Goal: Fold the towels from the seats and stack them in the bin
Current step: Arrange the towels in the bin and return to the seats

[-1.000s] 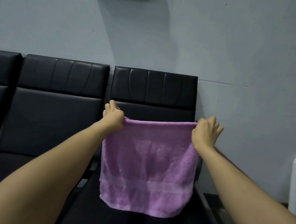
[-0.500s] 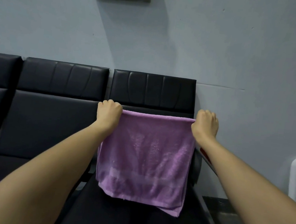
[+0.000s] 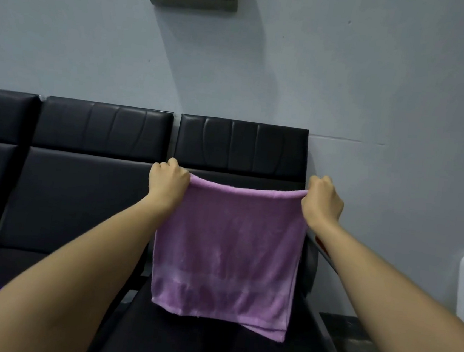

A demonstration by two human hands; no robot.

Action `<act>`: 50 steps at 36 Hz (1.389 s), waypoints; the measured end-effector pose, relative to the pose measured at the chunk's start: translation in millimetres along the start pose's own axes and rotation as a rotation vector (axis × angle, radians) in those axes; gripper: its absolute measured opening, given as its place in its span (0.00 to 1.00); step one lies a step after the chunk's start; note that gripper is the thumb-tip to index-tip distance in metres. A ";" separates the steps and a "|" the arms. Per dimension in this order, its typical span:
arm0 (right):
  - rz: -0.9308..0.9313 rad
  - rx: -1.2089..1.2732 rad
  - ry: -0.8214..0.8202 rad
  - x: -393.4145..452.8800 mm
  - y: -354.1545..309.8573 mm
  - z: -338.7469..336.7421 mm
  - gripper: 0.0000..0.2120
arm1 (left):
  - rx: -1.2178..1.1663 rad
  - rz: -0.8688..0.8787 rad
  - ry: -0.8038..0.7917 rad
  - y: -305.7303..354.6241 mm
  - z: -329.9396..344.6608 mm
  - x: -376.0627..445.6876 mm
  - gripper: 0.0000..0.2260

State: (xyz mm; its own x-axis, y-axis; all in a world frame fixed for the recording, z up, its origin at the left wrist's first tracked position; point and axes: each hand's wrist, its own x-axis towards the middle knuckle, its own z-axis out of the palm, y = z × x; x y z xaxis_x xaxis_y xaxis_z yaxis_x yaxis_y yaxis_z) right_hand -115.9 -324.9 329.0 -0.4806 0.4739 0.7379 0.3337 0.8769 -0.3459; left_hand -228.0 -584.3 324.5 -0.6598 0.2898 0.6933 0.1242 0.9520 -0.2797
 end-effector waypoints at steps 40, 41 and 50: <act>0.219 0.197 -0.071 -0.7 5.4 24.5 0.05 | -0.277 -0.198 -0.132 -0.6 7.6 -11.3 0.10; 0.232 0.210 -0.075 -1.2 7.3 27.2 0.05 | -0.308 -0.223 -0.155 -0.3 10.1 -12.4 0.10; 0.418 0.471 -0.169 -13.9 12.2 66.2 0.16 | -0.930 -0.556 -0.339 11.2 50.9 -11.3 0.11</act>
State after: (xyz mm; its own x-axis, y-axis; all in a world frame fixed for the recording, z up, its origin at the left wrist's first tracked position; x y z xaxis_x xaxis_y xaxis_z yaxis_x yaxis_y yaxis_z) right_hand -158.9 -315.5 276.1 -0.5209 0.7552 0.3979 0.1477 0.5389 -0.8293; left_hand -256.9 -581.8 279.7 -0.9443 -0.1030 0.3126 0.1604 0.6854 0.7103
